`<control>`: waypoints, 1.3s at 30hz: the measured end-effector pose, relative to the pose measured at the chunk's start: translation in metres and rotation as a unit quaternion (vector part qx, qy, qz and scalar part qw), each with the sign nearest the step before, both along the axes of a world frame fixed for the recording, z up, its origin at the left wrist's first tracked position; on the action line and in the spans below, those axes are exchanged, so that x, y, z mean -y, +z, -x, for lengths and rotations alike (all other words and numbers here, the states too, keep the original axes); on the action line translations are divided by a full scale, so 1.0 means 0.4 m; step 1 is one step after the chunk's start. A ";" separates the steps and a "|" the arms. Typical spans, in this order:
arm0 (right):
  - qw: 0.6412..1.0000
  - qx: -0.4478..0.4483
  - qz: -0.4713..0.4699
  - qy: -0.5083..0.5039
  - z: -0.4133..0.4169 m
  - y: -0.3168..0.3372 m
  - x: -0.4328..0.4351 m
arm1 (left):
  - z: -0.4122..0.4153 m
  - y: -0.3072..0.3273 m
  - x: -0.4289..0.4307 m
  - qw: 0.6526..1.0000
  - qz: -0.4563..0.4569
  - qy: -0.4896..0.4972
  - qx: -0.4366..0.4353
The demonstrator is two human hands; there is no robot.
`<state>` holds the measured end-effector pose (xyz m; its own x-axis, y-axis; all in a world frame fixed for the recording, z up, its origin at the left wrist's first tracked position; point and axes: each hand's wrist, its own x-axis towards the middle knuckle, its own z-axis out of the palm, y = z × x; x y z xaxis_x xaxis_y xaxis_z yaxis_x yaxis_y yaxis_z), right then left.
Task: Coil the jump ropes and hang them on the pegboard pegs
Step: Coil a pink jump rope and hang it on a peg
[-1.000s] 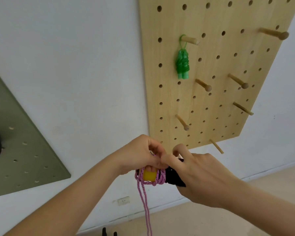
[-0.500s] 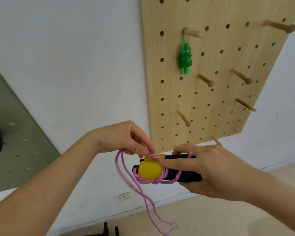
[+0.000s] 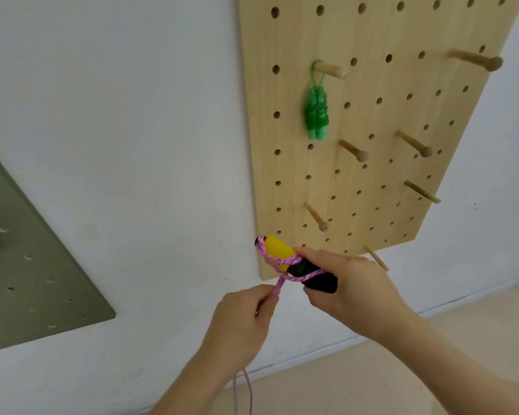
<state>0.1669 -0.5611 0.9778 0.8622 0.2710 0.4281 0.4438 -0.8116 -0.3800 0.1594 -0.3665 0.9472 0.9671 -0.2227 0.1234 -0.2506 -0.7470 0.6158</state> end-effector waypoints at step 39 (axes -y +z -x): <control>0.971 0.045 0.074 0.223 0.083 0.114 -0.030 | -0.149 0.183 -0.049 0.941 0.218 -0.178 -0.187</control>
<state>0.1336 -0.5493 1.0233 0.6059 0.6728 0.4246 0.7897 -0.5735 -0.2181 0.2191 -0.3469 1.0205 0.8351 -0.5472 -0.0557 -0.1420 -0.3123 0.9393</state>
